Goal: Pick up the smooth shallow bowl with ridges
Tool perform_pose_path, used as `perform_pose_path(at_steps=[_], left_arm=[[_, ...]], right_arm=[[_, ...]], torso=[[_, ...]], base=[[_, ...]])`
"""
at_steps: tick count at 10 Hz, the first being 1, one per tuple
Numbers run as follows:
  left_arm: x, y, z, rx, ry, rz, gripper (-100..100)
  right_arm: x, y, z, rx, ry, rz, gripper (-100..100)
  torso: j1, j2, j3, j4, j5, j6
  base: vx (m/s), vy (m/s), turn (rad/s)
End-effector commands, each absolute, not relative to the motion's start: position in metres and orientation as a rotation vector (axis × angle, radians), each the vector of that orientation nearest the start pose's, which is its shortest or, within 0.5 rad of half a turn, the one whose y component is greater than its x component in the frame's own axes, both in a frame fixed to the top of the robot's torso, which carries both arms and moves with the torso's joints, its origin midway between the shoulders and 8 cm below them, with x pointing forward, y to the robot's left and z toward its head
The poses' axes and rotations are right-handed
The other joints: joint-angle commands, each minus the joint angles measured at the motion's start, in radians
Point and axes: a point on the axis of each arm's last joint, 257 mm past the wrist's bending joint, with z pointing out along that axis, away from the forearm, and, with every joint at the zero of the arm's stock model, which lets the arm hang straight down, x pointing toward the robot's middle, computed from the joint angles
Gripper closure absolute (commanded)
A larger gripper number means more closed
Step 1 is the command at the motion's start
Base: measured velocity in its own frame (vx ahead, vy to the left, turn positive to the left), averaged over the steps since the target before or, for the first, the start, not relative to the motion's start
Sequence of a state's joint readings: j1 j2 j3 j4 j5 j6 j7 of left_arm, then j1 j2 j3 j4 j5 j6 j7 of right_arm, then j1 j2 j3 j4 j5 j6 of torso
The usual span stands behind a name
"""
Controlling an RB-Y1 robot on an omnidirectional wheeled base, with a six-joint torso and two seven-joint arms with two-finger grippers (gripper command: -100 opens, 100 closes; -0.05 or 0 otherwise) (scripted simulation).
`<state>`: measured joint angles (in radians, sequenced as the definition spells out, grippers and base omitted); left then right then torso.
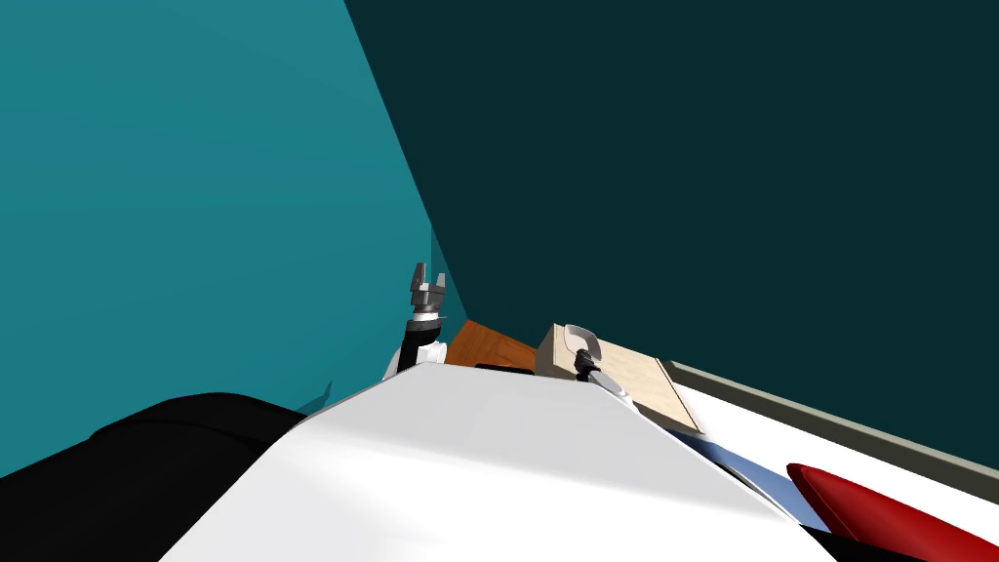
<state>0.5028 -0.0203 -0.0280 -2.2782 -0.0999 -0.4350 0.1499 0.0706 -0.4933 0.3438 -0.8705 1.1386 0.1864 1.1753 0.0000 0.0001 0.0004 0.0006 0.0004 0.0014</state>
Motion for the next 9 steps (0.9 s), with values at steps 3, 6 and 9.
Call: perform_pose_path(at_steps=[3,6,9], left_arm=[[0.358,0.264,0.009,-0.733,0.660,-1.385,0],[0.358,0.264,0.009,-0.733,0.660,-1.385,0],[0.358,0.264,0.009,-0.733,0.660,-1.385,0]], right_arm=[[0.332,-0.469,-0.546,-1.450,2.101,-0.914,100],[0.332,-0.488,-0.538,-1.451,2.100,-0.913,100],[0.332,-0.488,-0.538,-1.452,2.101,-0.915,0]], torso=[[0.000,0.000,0.000,0.000,0.000,0.000],[0.001,0.001,0.001,0.001,0.001,0.001],[0.003,0.002,0.002,0.001,0.002,0.000]], base=[[0.004,0.003,-0.013],[0.000,0.022,-0.035],[-0.010,0.020,-0.002]])
